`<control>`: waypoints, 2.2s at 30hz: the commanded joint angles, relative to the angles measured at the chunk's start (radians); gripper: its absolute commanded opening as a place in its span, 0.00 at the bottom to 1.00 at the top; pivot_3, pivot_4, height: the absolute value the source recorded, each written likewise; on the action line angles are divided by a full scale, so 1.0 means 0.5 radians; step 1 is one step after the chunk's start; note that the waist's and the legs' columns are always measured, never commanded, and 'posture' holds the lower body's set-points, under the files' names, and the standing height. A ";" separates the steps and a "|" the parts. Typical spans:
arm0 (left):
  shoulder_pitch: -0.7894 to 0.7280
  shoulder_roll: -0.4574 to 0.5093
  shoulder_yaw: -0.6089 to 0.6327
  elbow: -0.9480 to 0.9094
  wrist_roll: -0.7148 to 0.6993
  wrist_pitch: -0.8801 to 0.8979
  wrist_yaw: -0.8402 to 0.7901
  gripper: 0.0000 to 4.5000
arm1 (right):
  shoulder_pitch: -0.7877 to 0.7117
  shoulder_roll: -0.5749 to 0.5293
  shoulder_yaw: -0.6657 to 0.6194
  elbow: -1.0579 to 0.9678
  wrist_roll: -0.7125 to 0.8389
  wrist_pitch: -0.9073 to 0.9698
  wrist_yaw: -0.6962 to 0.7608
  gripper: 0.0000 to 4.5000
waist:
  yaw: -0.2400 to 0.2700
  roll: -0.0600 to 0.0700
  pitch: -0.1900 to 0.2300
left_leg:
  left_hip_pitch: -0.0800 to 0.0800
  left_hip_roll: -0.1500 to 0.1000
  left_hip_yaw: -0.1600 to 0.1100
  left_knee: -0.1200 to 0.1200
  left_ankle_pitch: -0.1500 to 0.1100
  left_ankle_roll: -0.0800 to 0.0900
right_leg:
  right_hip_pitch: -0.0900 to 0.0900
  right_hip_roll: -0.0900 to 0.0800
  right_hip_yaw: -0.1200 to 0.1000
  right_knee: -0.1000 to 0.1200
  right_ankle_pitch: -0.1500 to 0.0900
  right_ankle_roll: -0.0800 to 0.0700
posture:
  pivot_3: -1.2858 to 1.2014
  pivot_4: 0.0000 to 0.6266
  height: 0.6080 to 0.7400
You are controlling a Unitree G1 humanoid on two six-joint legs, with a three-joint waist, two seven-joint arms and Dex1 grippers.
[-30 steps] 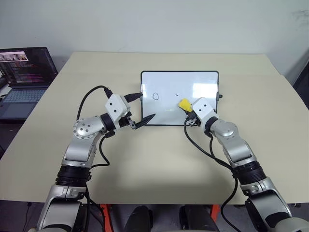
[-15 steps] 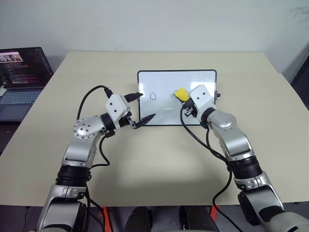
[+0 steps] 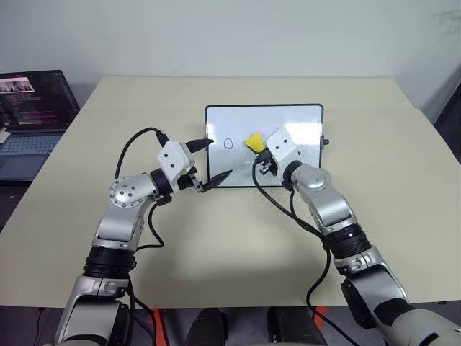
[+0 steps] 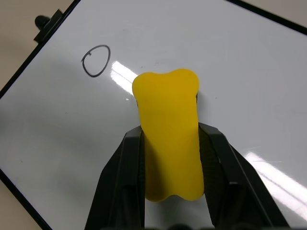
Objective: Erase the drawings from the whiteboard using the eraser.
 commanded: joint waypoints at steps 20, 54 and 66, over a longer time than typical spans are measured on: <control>0.002 -0.002 0.019 -0.126 -0.010 0.020 0.010 1.00 | 0.385 -0.275 -0.145 -0.261 0.024 0.172 0.017 0.27 | 0.012 -0.001 -0.001 | 0.004 -0.001 -0.004 0.005 0.000 0.000 | 0.008 0.000 -0.002 0.002 0.000 0.000 | 0.52 0.24 1.00; 0.262 0.074 0.173 -0.081 0.091 -0.058 0.237 1.00 | 0.254 -0.193 -0.151 -0.503 0.111 0.306 0.022 0.27 | 0.003 -0.001 0.000 | 0.003 0.000 -0.003 0.000 0.000 0.000 | 0.005 0.000 -0.002 -0.001 0.000 0.000 | 0.52 0.24 1.00; 0.228 0.080 0.165 -0.079 0.090 -0.054 0.230 1.00 | 0.214 -0.173 -0.138 -0.506 0.113 0.296 0.030 0.27 | 0.003 0.000 0.000 | 0.002 0.000 -0.003 0.000 0.000 0.000 | 0.004 0.000 -0.002 -0.001 0.000 0.000 | 0.52 0.24 1.00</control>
